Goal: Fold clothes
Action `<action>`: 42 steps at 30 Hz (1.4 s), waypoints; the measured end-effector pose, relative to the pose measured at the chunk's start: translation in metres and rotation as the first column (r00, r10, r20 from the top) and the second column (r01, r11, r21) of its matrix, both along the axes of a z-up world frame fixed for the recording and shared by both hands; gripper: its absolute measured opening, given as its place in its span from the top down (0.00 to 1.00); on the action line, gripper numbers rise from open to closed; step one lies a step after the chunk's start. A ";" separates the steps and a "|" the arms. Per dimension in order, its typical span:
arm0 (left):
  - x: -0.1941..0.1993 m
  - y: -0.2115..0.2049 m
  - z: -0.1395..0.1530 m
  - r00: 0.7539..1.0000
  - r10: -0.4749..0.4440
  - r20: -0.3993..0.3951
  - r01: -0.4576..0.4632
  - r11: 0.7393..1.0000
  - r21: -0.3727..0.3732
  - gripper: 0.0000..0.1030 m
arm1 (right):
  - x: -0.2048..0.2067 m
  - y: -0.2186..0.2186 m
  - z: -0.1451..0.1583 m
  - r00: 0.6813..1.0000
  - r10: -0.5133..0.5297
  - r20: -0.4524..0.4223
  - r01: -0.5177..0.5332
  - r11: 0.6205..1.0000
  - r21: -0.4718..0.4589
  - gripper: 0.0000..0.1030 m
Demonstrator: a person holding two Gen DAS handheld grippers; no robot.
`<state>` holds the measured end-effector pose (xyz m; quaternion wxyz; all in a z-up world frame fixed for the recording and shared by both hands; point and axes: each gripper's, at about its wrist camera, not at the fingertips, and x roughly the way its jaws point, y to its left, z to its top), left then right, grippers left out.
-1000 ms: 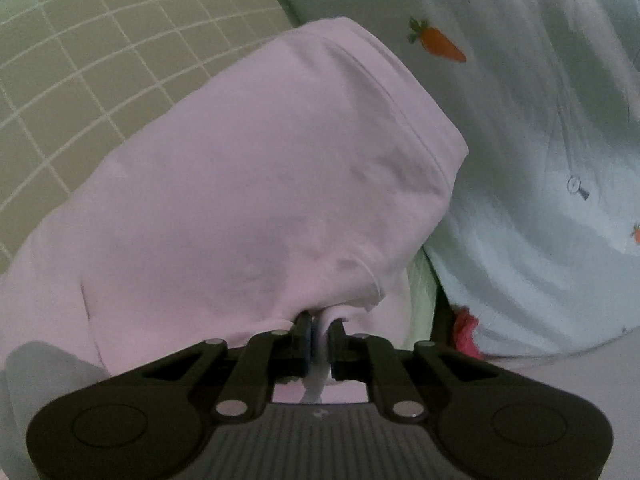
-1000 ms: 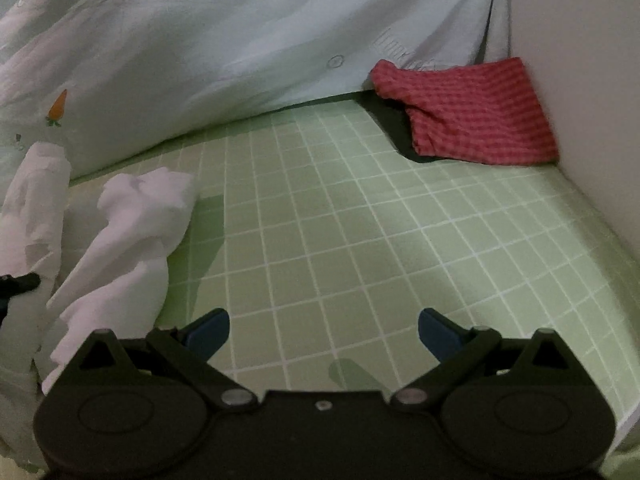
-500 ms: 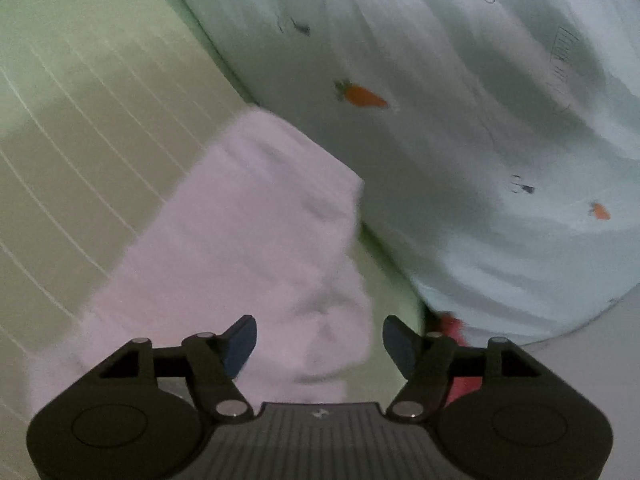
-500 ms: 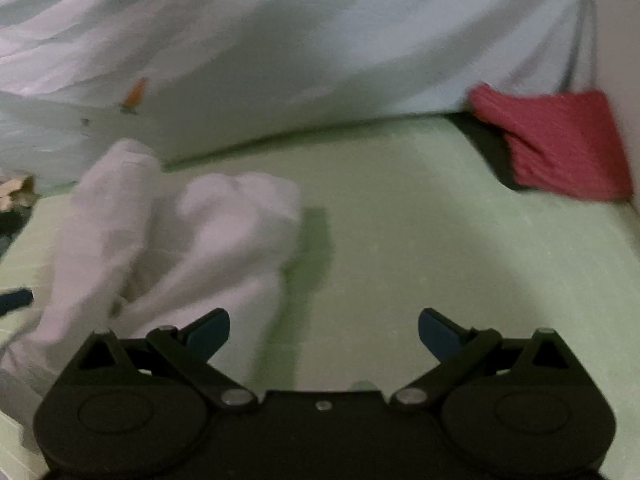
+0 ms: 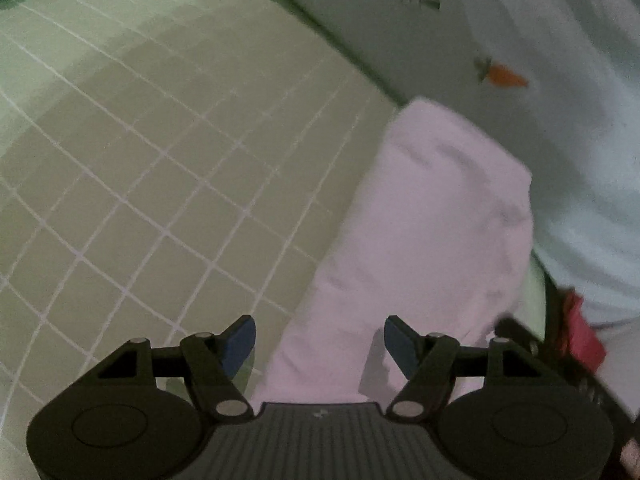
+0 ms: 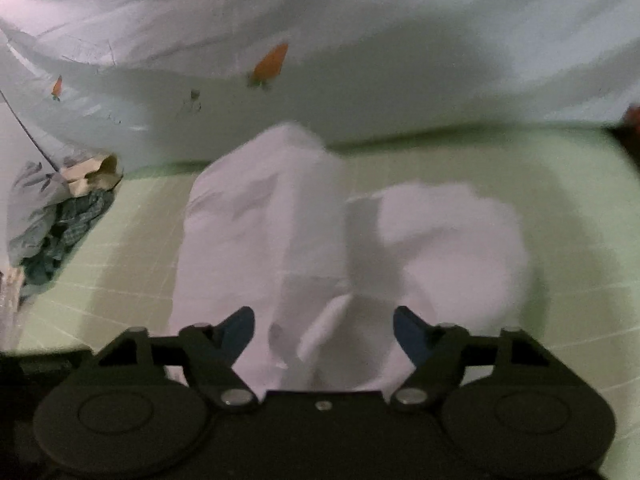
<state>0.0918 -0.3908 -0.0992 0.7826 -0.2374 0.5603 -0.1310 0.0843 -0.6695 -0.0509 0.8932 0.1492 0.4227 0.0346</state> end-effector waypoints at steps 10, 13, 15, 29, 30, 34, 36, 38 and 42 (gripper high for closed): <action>0.011 -0.011 -0.006 0.999 -0.052 0.005 0.051 0.998 0.034 0.30 | 0.000 0.004 0.007 0.995 0.091 0.044 -0.094 0.994 0.054 0.90; 0.008 -0.014 0.004 0.997 -0.065 0.047 0.063 0.997 0.045 0.30 | -0.008 -0.007 0.029 0.990 0.094 0.104 -0.105 0.989 0.108 0.91; 0.005 -0.021 0.016 0.991 -0.087 0.099 0.081 0.995 0.062 0.30 | -0.018 -0.014 0.048 0.983 0.090 0.162 -0.110 0.987 0.120 0.91; 0.000 -0.086 0.018 0.954 -0.242 0.177 0.219 0.966 0.139 0.18 | -0.060 -0.107 -0.003 0.966 -0.255 -0.032 0.255 0.967 0.001 0.44; 0.002 -0.088 0.016 0.954 -0.244 0.174 0.222 0.966 0.137 0.18 | -0.059 -0.107 -0.002 0.967 -0.253 -0.031 0.253 0.967 0.000 0.40; 0.009 -0.089 0.012 0.953 -0.256 0.164 0.240 0.965 0.109 0.17 | -0.048 -0.107 -0.008 0.971 -0.230 -0.067 0.234 0.971 0.047 0.20; 0.013 -0.089 0.010 0.949 -0.270 0.161 0.257 0.962 0.094 0.15 | -0.042 -0.107 -0.016 0.970 -0.221 -0.104 0.229 0.971 0.072 0.19; 0.018 -0.090 0.008 0.945 -0.285 0.158 0.275 0.958 0.082 0.15 | -0.036 -0.106 -0.024 0.967 -0.217 -0.130 0.231 0.968 0.098 0.16; 0.029 -0.089 -0.003 0.946 -0.296 0.134 0.295 0.955 0.027 0.14 | -0.028 -0.107 -0.037 0.959 -0.228 -0.169 0.255 0.953 0.162 0.13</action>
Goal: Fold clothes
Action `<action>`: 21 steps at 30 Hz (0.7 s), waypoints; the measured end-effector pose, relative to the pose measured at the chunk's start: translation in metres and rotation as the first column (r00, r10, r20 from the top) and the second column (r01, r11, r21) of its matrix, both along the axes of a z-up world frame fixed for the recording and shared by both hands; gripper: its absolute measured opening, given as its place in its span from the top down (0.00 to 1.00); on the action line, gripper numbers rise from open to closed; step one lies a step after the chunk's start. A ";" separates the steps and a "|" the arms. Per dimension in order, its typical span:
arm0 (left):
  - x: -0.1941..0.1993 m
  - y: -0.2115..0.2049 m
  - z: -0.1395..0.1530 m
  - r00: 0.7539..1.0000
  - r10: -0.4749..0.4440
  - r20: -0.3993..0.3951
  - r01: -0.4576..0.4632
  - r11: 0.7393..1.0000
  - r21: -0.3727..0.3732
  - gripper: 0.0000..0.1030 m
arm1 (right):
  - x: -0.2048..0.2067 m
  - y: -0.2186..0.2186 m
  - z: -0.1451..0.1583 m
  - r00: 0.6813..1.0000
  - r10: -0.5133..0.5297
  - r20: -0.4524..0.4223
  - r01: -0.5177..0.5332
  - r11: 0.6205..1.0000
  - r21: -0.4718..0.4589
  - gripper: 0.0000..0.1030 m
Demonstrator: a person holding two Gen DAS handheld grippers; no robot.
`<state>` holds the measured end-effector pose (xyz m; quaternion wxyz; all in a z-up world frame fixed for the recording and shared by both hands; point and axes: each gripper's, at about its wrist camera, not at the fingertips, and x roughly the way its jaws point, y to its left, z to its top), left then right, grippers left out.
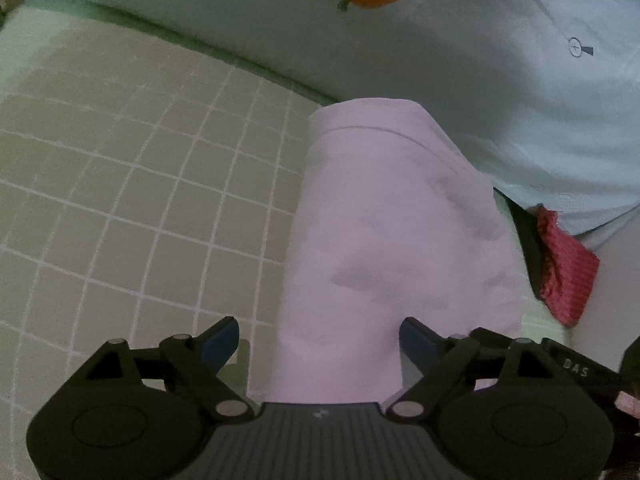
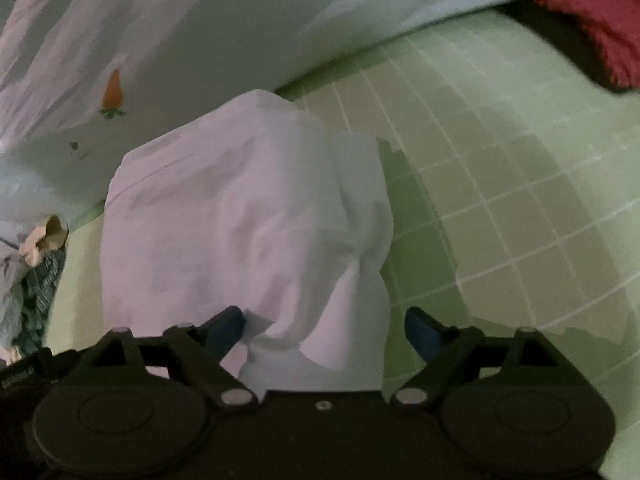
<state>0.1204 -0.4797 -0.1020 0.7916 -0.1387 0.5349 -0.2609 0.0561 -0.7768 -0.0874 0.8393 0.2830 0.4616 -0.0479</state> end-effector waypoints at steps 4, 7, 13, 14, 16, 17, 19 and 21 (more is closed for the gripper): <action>0.005 0.002 -0.011 0.999 -0.020 -0.046 0.016 0.997 -0.076 0.15 | 0.004 0.000 -0.012 1.000 -0.021 -0.020 0.022 0.998 0.066 0.11; 0.009 -0.001 -0.017 0.996 -0.052 -0.071 0.042 0.991 -0.127 0.24 | 0.001 0.001 -0.019 0.999 -0.048 -0.013 0.049 0.989 0.140 0.25; 0.004 -0.003 -0.014 0.995 -0.092 -0.048 0.086 0.990 -0.115 0.41 | -0.014 0.022 -0.006 0.997 -0.073 0.039 0.069 0.993 0.096 0.70; 0.003 -0.004 -0.012 0.994 -0.104 -0.039 0.099 0.988 -0.115 0.43 | -0.018 0.025 -0.002 0.995 -0.087 0.041 0.084 0.993 0.088 0.74; -0.001 -0.007 -0.008 0.990 -0.136 -0.024 0.133 0.986 -0.102 0.43 | -0.027 0.033 0.003 0.994 -0.109 0.034 0.106 0.992 0.068 0.76; -0.004 -0.008 -0.006 0.988 -0.151 -0.021 0.148 0.984 -0.095 0.43 | -0.034 0.035 0.005 0.993 -0.117 0.033 0.115 0.991 0.063 0.77; -0.012 -0.012 -0.002 0.983 -0.183 -0.019 0.181 0.980 -0.083 0.43 | -0.051 0.036 0.008 0.988 -0.150 0.030 0.147 0.986 0.072 0.78; -0.024 -0.017 0.001 0.975 -0.222 -0.023 0.219 0.972 -0.079 0.44 | -0.074 0.031 0.008 0.980 -0.197 0.027 0.193 0.976 0.101 0.78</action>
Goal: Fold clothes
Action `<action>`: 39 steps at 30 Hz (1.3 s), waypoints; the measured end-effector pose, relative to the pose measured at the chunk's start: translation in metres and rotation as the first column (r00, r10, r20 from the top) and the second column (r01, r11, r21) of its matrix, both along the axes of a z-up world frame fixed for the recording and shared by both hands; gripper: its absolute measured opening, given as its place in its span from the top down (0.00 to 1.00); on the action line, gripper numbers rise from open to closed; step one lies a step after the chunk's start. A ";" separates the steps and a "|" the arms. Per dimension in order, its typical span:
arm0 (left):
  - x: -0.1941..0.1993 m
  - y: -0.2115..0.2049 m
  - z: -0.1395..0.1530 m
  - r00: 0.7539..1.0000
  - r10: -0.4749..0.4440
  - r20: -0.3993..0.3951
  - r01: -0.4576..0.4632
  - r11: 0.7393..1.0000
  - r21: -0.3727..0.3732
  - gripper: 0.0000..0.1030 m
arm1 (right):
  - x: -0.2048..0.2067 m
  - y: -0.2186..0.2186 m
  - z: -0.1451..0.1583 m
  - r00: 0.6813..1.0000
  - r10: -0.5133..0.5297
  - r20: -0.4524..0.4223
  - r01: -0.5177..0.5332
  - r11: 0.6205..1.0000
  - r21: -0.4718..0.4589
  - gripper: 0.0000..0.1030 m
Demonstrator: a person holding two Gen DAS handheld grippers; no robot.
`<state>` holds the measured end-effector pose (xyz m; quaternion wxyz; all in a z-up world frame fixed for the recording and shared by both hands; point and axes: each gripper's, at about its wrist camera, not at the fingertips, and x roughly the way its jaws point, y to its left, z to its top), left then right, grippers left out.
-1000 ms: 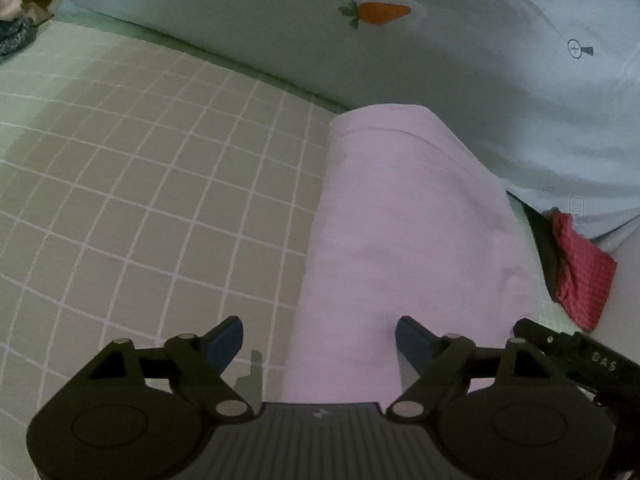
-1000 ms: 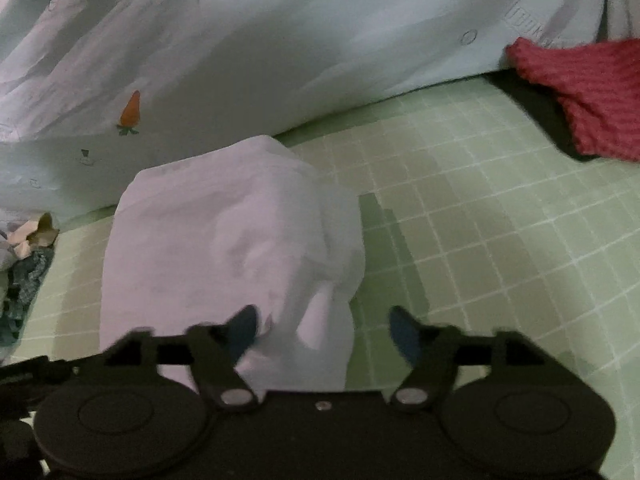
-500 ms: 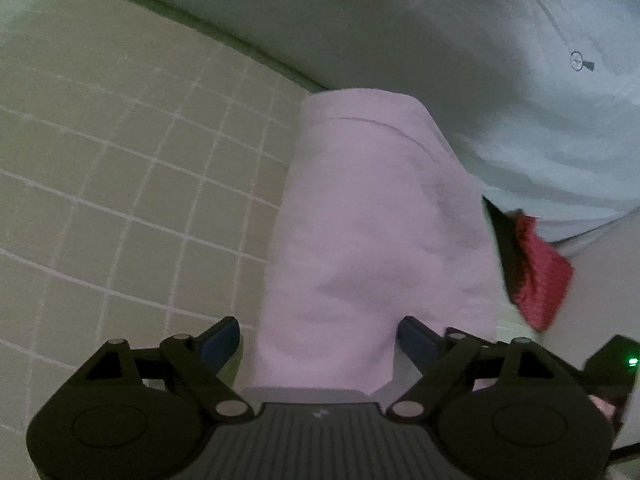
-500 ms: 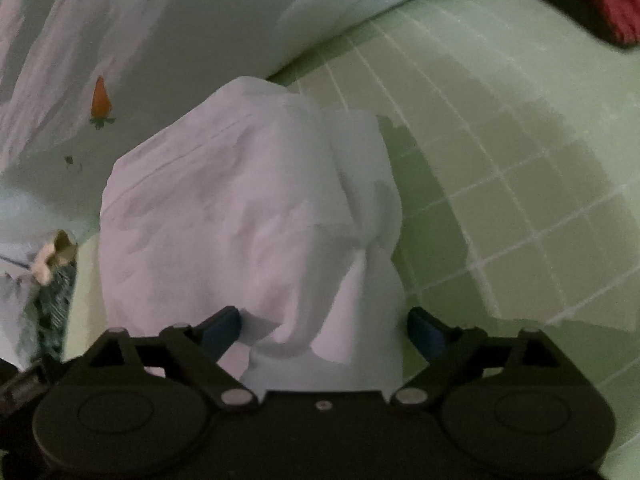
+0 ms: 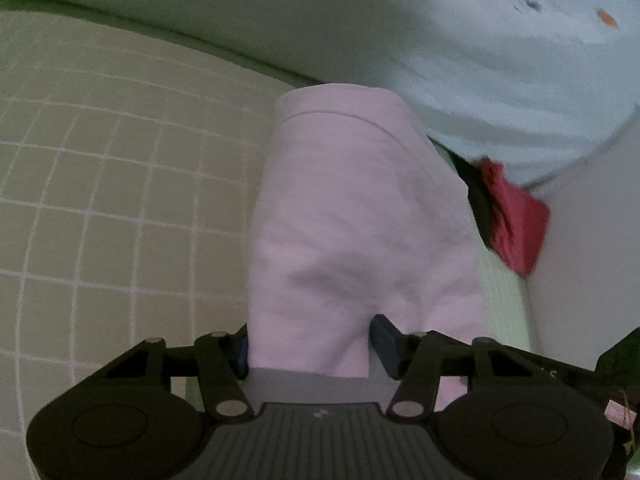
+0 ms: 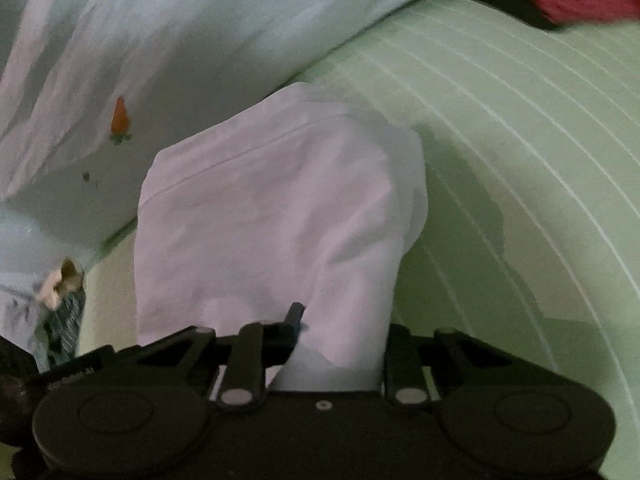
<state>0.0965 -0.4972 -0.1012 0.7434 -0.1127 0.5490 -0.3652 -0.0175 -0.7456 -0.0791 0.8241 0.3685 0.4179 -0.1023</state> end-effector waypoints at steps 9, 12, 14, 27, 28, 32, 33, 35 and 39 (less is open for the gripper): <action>-0.071 -0.049 0.006 0.988 -0.151 0.010 0.151 0.988 0.031 0.44 | -0.100 -0.041 0.000 0.988 -0.153 0.003 0.153 0.988 0.037 0.79; -0.096 -0.075 0.008 0.981 -0.191 0.027 0.190 0.981 0.038 0.44 | -0.128 -0.070 0.000 0.983 -0.184 0.015 0.183 0.982 0.052 0.79; -0.113 -0.098 0.008 0.979 -0.201 0.038 0.200 0.979 0.035 0.45 | -0.141 -0.096 0.002 0.984 -0.177 0.028 0.176 0.983 0.042 0.79; -0.166 -0.295 0.031 0.992 -0.111 0.065 0.117 0.988 -0.101 0.47 | -0.166 -0.287 0.059 0.985 -0.048 0.164 0.075 0.984 -0.160 0.81; -0.164 -0.311 0.036 0.991 -0.105 0.077 0.114 0.988 -0.109 0.47 | -0.161 -0.301 0.065 0.984 -0.042 0.175 0.072 0.983 -0.167 0.81; -0.147 -0.365 0.050 0.989 -0.079 0.122 0.096 0.985 -0.145 0.47 | -0.133 -0.350 0.085 0.978 0.004 0.211 0.046 0.972 -0.232 0.81; -0.141 -0.374 0.053 0.989 -0.070 0.127 0.089 0.984 -0.154 0.47 | -0.120 -0.361 0.091 0.976 0.016 0.217 0.041 0.966 -0.254 0.81; -0.125 -0.403 0.060 0.987 -0.055 0.148 0.080 0.983 -0.167 0.47 | -0.096 -0.384 0.101 0.972 0.033 0.234 0.035 0.960 -0.279 0.81; -0.083 -0.458 0.075 0.980 -0.030 0.199 0.069 0.979 -0.194 0.47 | -0.041 -0.424 0.117 0.962 0.076 0.264 0.021 0.937 -0.348 0.81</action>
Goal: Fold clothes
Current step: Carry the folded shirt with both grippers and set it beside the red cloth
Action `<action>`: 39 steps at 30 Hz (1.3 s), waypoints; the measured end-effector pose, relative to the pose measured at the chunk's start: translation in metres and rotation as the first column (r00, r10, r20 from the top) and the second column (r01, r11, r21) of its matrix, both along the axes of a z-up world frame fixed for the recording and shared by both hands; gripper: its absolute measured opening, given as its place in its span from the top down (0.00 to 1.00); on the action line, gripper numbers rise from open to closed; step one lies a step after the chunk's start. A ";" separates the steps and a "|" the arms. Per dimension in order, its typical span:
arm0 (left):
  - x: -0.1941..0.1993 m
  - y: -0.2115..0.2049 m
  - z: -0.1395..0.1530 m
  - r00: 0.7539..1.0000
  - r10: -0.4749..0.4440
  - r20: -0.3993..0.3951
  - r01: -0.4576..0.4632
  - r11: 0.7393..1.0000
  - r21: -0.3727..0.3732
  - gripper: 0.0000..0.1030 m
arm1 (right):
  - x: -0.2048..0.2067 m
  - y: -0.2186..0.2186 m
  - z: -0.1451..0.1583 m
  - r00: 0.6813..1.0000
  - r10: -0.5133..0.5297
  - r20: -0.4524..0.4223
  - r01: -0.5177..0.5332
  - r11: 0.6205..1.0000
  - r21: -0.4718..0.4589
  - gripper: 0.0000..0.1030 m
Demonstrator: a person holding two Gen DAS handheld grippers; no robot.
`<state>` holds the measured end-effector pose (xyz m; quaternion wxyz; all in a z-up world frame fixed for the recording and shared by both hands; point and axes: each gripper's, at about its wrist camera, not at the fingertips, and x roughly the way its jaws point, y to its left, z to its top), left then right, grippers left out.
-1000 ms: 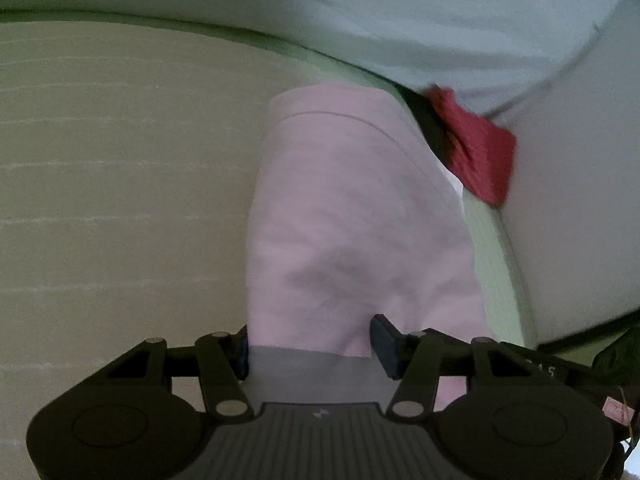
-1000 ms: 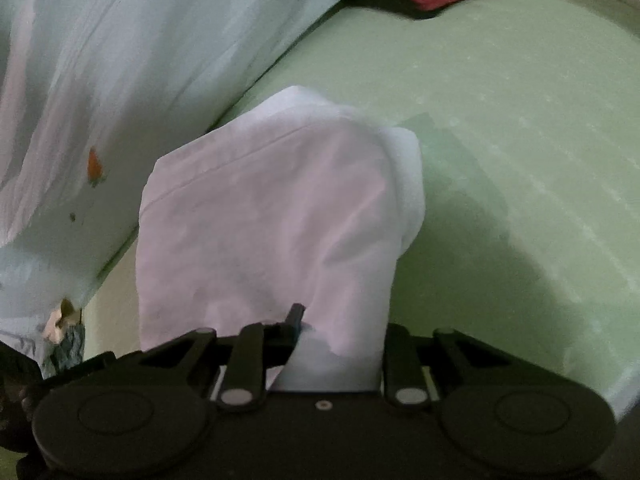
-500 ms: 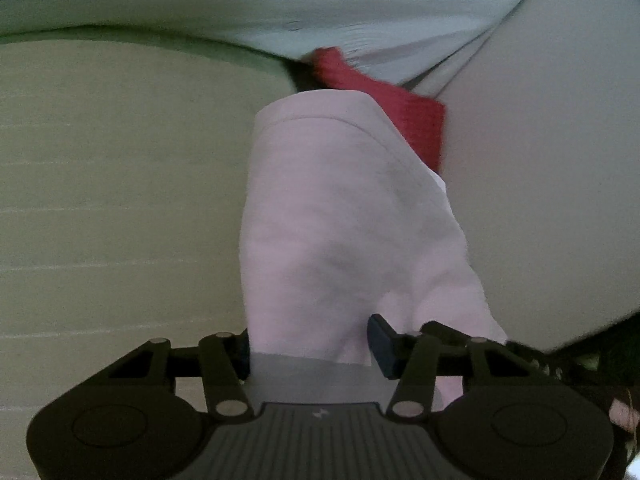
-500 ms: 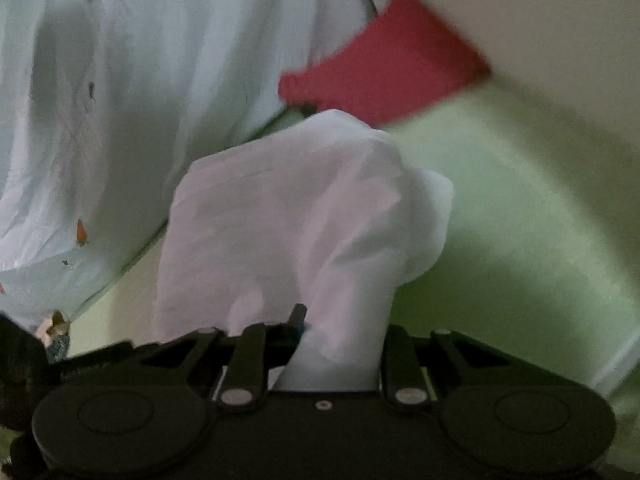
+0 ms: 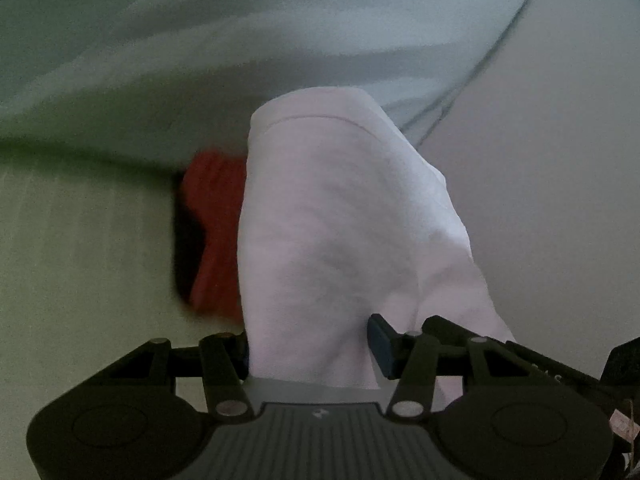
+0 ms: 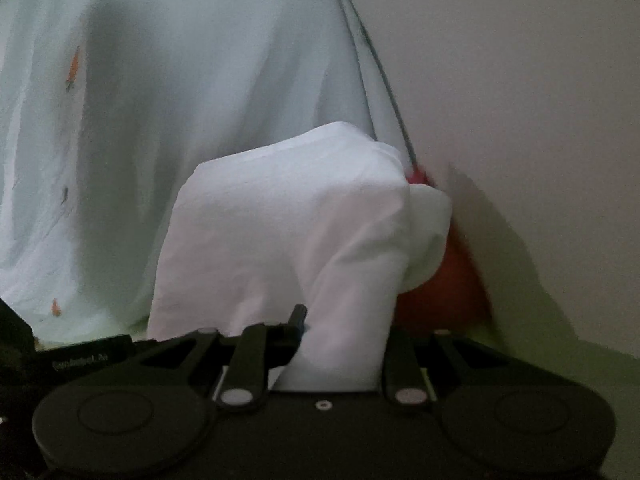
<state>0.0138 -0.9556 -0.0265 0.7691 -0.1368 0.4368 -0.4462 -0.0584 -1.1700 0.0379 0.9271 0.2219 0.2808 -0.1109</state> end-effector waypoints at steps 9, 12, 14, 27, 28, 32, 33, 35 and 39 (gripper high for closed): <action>0.081 -0.077 -0.037 0.990 0.105 0.095 -0.122 0.972 0.199 0.42 | 0.134 -0.047 -0.058 0.984 -0.043 -0.173 -0.001 0.970 -0.244 0.57; 0.079 -0.068 -0.055 0.991 0.084 0.100 -0.105 0.968 0.227 0.41 | 0.135 -0.037 -0.073 0.982 -0.068 -0.178 0.011 0.953 -0.303 0.49; 0.071 -0.060 -0.060 0.992 0.072 0.105 -0.096 0.967 0.238 0.38 | 0.128 -0.029 -0.073 0.982 -0.084 -0.171 0.024 0.945 -0.327 0.45; 0.023 -0.043 -0.070 0.994 0.000 0.108 -0.038 0.935 0.353 0.32 | 0.050 0.017 -0.100 0.953 -0.098 -0.286 0.020 0.964 -0.265 0.31; 0.021 -0.041 -0.069 0.994 -0.002 0.109 -0.037 0.934 0.355 0.32 | 0.047 0.018 -0.100 0.952 -0.100 -0.290 0.022 0.966 -0.259 0.31; -0.002 -0.024 -0.060 0.992 -0.010 0.126 -0.036 0.934 0.355 0.31 | 0.027 0.022 -0.094 0.952 -0.108 -0.287 0.040 0.972 -0.233 0.31; -0.006 -0.021 -0.059 0.991 -0.010 0.134 -0.039 0.933 0.357 0.30 | 0.023 0.024 -0.091 0.954 -0.109 -0.279 0.043 0.972 -0.232 0.31; -0.015 -0.015 -0.054 0.989 -0.007 0.151 -0.048 0.933 0.358 0.25 | 0.014 0.031 -0.085 0.957 -0.110 -0.267 0.043 0.969 -0.244 0.31; -0.034 -0.002 -0.046 0.985 -0.012 0.172 -0.050 0.936 0.349 0.22 | -0.004 0.043 -0.069 0.969 -0.105 -0.225 0.042 0.963 -0.267 0.27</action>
